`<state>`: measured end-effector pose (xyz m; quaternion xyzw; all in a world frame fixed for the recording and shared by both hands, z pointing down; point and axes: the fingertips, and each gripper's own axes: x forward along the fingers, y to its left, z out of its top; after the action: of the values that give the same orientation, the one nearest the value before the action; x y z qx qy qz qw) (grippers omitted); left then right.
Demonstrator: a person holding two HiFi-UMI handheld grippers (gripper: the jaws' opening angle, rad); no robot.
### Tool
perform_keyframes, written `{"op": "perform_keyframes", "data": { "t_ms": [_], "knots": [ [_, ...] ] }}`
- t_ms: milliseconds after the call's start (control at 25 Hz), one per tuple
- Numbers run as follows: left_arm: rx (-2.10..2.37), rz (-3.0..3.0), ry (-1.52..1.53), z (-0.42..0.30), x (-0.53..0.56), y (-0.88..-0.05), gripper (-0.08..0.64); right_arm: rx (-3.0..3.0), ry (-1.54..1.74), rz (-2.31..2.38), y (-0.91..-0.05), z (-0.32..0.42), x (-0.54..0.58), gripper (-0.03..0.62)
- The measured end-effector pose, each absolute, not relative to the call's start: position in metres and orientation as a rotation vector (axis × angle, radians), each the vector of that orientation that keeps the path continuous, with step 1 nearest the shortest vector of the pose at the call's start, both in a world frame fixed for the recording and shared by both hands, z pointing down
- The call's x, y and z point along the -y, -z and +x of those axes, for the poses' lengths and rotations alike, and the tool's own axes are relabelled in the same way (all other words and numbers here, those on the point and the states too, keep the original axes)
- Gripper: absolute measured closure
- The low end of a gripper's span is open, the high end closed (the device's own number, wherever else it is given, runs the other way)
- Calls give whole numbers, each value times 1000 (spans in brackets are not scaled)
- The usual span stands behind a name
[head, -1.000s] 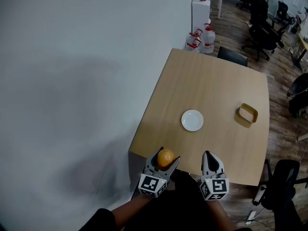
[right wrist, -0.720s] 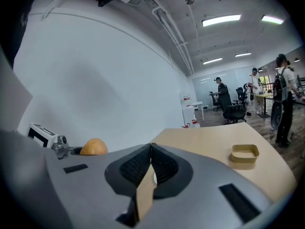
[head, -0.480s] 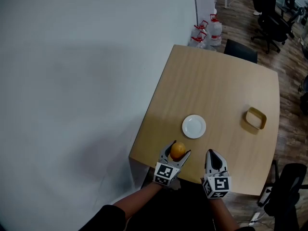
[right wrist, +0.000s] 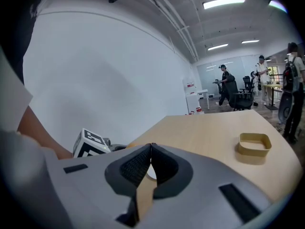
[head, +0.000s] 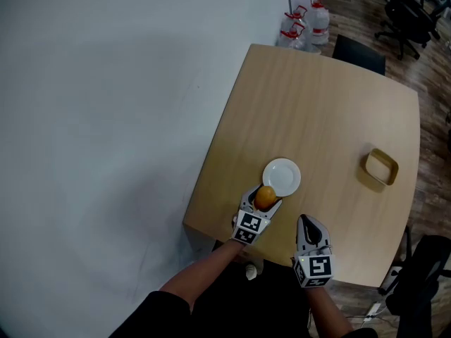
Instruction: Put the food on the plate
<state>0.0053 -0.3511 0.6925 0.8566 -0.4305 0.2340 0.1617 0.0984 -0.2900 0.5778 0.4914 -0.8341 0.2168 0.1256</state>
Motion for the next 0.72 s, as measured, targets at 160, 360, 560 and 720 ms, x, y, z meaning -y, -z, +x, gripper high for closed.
{"op": "perform_keyframes", "data": {
  "t_ms": [160,360,560,720],
  "knots": [
    [1242,2375,-689,3,365,-719,243,2412,-678,1436,-589,102,288,532],
    [1212,2368,-743,11,390,-744,242,2377,-735,1478,-603,102,305,532],
    [1156,2369,-811,28,404,-770,242,2348,-737,1503,-608,110,312,532],
    [1121,2328,-872,41,415,-784,242,2363,-606,1410,-610,101,306,532]
  ]
}}
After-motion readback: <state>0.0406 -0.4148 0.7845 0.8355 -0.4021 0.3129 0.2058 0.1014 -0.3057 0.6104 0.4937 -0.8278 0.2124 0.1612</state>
